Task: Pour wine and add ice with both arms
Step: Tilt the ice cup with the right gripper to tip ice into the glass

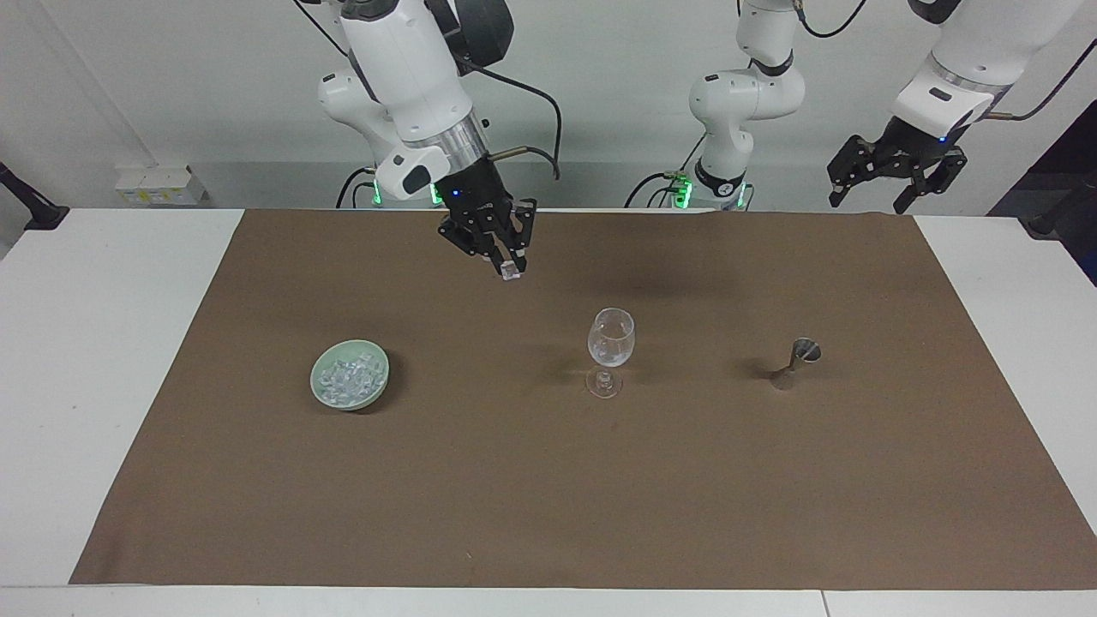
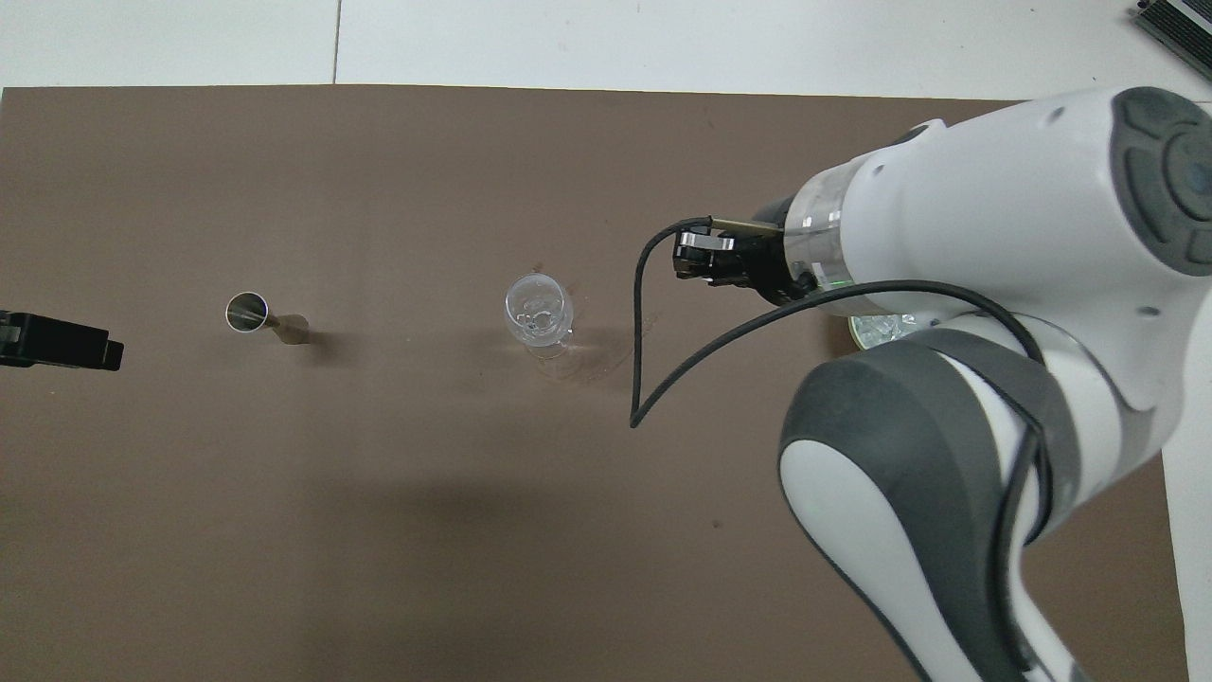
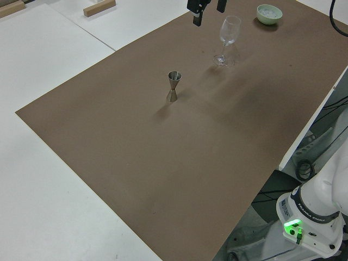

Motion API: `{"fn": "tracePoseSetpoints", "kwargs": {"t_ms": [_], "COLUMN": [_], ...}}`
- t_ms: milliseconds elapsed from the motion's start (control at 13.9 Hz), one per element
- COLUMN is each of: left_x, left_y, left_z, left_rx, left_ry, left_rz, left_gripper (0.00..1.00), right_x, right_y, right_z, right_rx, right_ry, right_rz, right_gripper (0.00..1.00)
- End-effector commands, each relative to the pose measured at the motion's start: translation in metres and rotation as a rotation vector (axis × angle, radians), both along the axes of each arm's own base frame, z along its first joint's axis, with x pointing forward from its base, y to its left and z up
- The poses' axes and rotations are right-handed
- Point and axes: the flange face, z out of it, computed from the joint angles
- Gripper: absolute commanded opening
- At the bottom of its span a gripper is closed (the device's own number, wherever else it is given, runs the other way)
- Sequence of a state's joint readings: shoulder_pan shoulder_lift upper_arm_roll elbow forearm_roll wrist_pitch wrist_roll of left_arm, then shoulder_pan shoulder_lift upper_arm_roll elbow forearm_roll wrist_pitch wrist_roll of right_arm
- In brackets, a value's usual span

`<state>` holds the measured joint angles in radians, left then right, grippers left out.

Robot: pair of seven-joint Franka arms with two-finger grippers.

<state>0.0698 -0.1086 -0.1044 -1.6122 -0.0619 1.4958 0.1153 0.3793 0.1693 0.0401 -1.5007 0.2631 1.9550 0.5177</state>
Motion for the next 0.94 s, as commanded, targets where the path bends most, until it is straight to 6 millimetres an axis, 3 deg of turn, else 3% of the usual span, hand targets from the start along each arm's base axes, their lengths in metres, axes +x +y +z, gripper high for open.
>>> {"fn": "tracePoseSetpoints", "kwargs": {"t_ms": [0, 432, 720, 864], "left_x": [-0.008, -0.008, -0.009, -0.009], "left_y": [0.002, -0.001, -0.003, -0.003], "left_z": [0.0, -0.001, 0.0, 0.0], "left_rx": [-0.01, -0.01, -0.01, -0.01], "left_ry": [-0.003, 0.001, 0.003, 0.005], "left_rz": [-0.005, -0.01, -0.01, -0.01], "left_gripper": [1.0, 1.0, 1.0, 1.0], "right_x": [0.026, 0.046, 0.041, 0.037], "right_y": [0.043, 0.105, 0.126, 0.12], "right_z": [-0.009, -0.054, -0.085, -0.102], "right_rx": [0.069, 0.124, 0.052, -0.005], "right_ry": [-0.005, -0.03, -0.012, 0.022], "right_rz": [-0.034, -0.043, -0.033, -0.03], "right_gripper": [0.0, 0.0, 0.0, 0.0]}}
